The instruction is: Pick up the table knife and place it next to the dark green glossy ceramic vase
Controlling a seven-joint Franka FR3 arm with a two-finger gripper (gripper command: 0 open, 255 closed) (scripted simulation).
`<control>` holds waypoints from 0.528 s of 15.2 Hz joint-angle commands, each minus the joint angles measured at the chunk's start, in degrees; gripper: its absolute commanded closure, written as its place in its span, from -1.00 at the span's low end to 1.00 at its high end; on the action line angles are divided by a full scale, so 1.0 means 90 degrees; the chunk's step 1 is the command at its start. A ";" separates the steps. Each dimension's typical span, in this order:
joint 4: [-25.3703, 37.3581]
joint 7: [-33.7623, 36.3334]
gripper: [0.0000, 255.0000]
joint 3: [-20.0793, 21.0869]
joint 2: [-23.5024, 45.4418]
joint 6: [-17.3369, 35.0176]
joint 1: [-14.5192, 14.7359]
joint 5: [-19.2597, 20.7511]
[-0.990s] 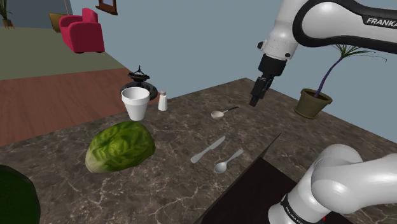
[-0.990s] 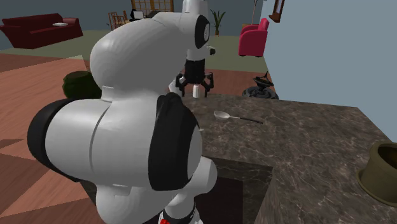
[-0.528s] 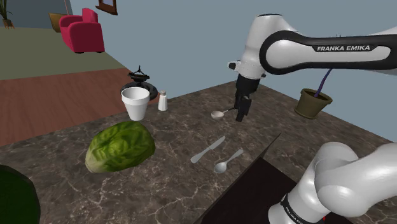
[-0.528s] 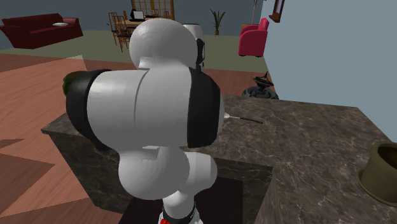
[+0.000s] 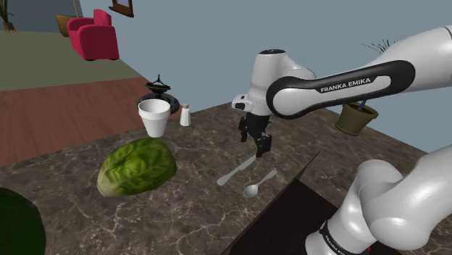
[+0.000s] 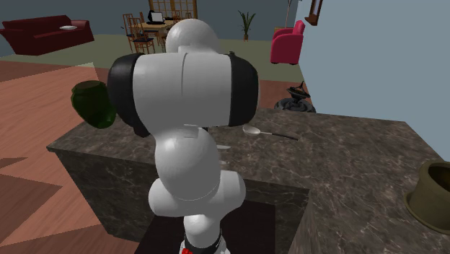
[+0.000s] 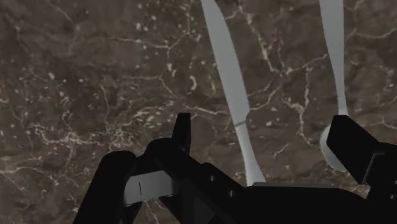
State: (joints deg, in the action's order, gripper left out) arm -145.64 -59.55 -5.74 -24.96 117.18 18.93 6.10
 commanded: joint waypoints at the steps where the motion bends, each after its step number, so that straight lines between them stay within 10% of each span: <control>1: -0.0135 -0.0762 -1.00 -0.0027 0.0360 0.0475 0.0251 0.0094; 8: -0.0503 -0.1349 -1.00 -0.0067 0.0868 0.1331 0.0417 0.0213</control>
State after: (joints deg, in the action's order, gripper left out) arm -149.81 -71.66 -6.32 -17.70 128.20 22.66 7.96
